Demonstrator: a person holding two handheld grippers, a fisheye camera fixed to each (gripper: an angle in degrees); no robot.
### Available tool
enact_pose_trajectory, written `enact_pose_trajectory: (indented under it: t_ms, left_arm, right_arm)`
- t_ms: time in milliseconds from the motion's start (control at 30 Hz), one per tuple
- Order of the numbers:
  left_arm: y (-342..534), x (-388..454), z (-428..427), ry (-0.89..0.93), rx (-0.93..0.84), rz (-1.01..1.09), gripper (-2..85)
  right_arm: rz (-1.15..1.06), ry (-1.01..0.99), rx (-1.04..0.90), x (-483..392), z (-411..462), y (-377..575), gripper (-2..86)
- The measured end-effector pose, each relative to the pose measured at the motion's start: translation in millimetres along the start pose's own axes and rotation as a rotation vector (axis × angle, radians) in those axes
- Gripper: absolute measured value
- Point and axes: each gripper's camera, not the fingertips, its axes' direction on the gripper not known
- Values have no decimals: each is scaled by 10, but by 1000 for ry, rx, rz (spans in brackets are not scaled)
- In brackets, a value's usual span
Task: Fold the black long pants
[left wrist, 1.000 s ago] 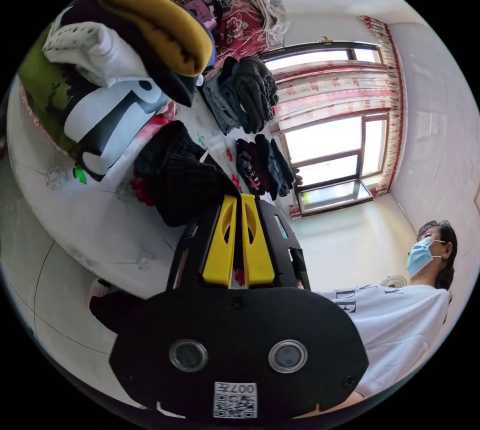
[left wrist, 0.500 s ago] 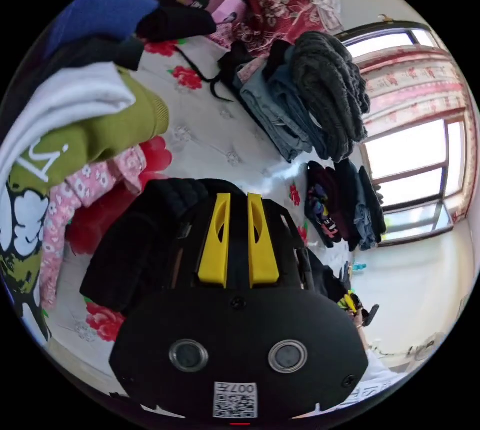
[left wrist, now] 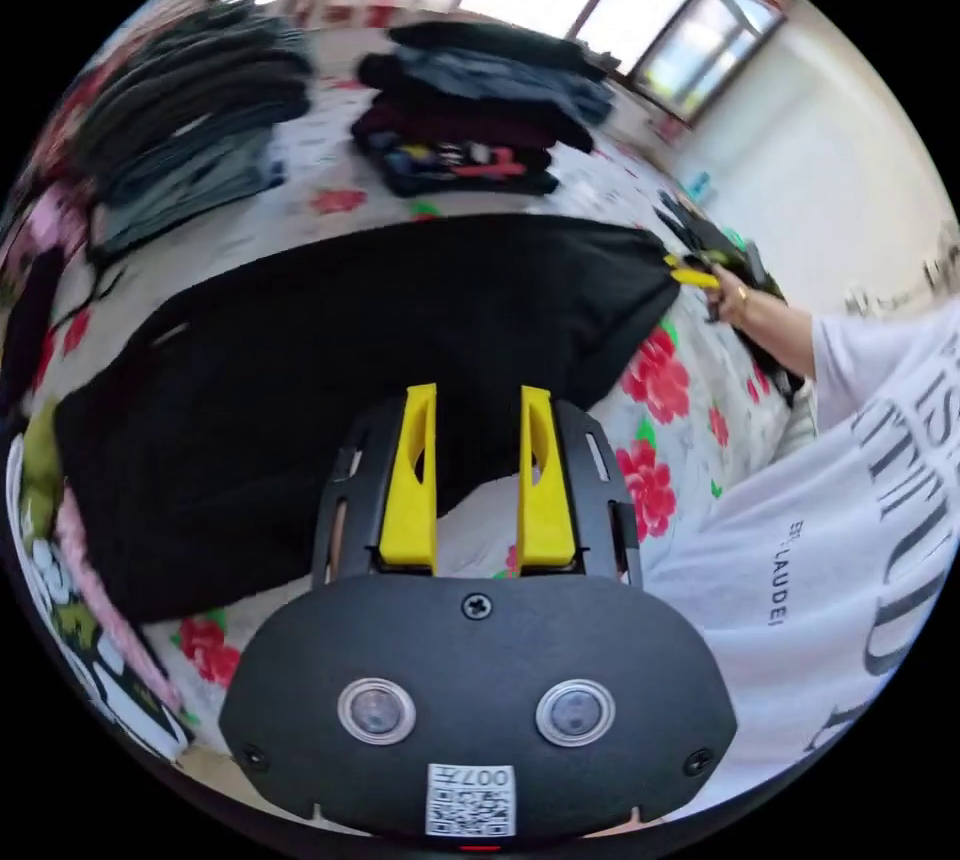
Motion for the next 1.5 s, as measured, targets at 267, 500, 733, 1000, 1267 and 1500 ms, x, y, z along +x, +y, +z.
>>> enact_pose_trajectory:
  t_ms: [267,500,733,1000,1267,1500]
  left_arm:
    - [-499,290,745,-104,-227,31,49]
    - [-653,409,159,-5,-85,19,35]
    - [-451,280,898,60,-279,-80,61]
    - [-122,-279,357,51,-101,-363,77]
    - [725,-1183,-217,-5,115,-867,130]
    - [1140,-1716,-522,-75,373,-1113,176]
  right_arm:
    - [-18,-133,6,242,83,-232,2]
    - [-82,-332,158,518,-396,-85,1]
    - [153,-308,122,1024,199,260,38]
    - [219,-249,266,815,399,698,101]
    - [246,-332,164,3,879,609,44]
    - [-744,-361,144,-2907,554,1581,18]
